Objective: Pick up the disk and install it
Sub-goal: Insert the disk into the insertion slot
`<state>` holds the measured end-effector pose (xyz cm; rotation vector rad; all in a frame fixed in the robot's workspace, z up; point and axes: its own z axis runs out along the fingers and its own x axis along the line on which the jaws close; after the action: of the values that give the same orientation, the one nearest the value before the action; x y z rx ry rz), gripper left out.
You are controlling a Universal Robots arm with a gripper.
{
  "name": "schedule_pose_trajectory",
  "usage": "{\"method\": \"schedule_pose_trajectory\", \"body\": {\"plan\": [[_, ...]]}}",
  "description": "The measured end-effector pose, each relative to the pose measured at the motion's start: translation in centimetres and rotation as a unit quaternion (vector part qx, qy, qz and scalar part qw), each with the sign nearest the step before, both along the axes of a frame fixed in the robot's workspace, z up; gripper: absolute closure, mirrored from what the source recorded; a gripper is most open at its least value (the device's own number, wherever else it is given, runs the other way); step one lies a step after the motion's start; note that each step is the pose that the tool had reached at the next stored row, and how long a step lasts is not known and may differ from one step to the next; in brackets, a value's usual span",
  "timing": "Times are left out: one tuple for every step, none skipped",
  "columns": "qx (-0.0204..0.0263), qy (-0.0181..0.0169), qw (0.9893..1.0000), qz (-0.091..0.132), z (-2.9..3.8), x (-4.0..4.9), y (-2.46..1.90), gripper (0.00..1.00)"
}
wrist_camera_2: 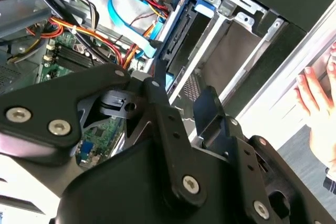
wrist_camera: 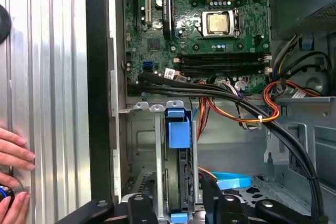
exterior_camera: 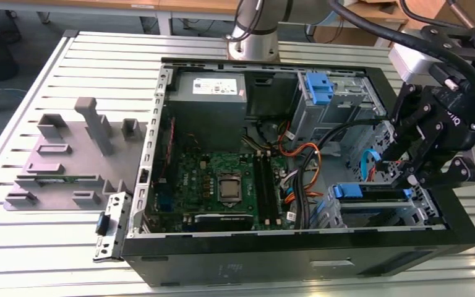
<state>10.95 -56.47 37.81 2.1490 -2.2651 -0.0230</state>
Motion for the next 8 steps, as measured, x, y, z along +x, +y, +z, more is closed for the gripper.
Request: {"method": "schedule_pose_trajectory", "body": {"plan": [[0.0000,0.0000,1.0000,0.000,-0.13,0.00,0.04,0.52],[0.0002,0.0000,1.0000,0.000,-0.32,0.00,0.05,0.52],[0.0002,0.0000,1.0000,0.000,-0.51,0.00,0.06,0.52],[0.0001,0.0000,1.0000,0.000,-0.68,0.00,0.06,0.52],[0.0001,0.0000,1.0000,0.000,-0.86,0.00,0.06,0.52],[0.0001,0.0000,1.0000,0.000,-1.04,0.00,0.06,0.52],[0.0001,0.0000,1.0000,0.001,-1.22,-0.01,0.06,0.52],[0.0000,-0.0001,1.0000,0.002,-1.40,-0.02,0.06,0.52]]}}
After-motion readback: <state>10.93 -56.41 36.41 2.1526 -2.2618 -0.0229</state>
